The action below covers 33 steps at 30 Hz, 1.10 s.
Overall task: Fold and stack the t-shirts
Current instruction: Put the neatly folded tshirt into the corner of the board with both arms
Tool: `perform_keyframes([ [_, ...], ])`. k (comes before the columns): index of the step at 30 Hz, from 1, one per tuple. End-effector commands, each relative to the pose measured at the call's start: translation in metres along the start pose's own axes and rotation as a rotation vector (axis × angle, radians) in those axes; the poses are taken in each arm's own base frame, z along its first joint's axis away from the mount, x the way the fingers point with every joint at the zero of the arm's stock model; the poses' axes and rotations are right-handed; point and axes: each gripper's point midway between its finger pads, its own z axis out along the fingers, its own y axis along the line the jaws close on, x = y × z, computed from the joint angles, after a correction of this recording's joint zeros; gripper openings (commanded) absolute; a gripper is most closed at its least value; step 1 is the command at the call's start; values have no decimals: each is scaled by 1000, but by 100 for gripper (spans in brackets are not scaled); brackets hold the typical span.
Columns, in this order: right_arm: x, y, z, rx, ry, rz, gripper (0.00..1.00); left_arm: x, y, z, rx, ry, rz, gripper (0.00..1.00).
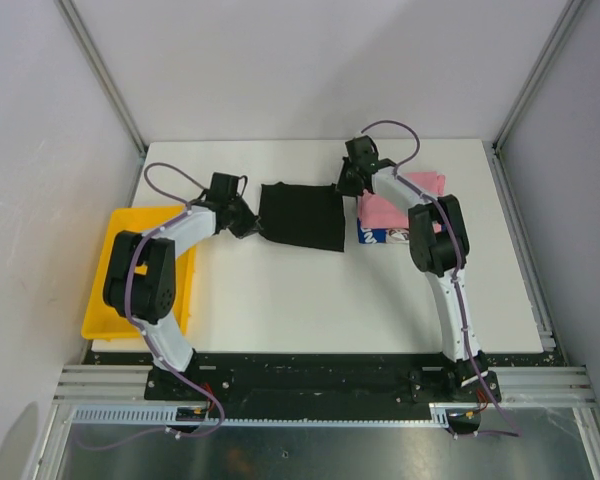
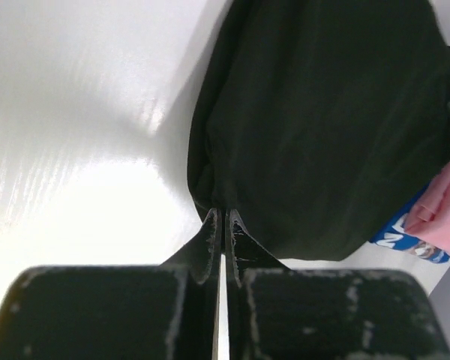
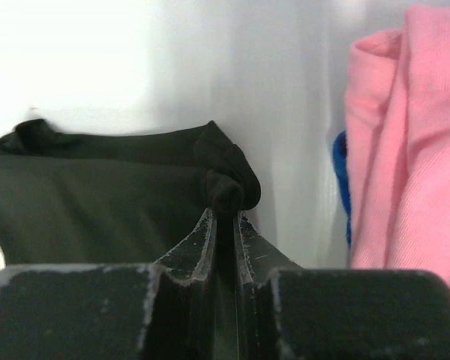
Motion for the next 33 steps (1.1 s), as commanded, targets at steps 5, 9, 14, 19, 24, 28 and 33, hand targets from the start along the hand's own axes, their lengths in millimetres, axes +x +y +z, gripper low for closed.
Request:
perform_keyframes([
  [5,-34,60,-71,-65,-143,-104,0,-28,-46,-41,121,-110,79,0],
  [9,-27,69,-79,-72,-148,-123,0,-26,-49,-44,132,-104,81,0],
  [14,-19,73,-80,-70,-137,-136,0,-25,-50,-46,141,-98,82,0],
  [19,-19,82,-88,-82,-148,-153,0,-26,-56,-51,164,-97,86,0],
  [24,-27,91,-101,-95,-172,-157,0,-27,-67,-59,200,-98,97,0],
  [28,-36,94,-112,-99,-195,-159,0,-30,-80,-69,236,-109,115,0],
  [33,-52,95,-127,-99,-225,-157,0,-32,-97,-79,278,-120,129,0],
])
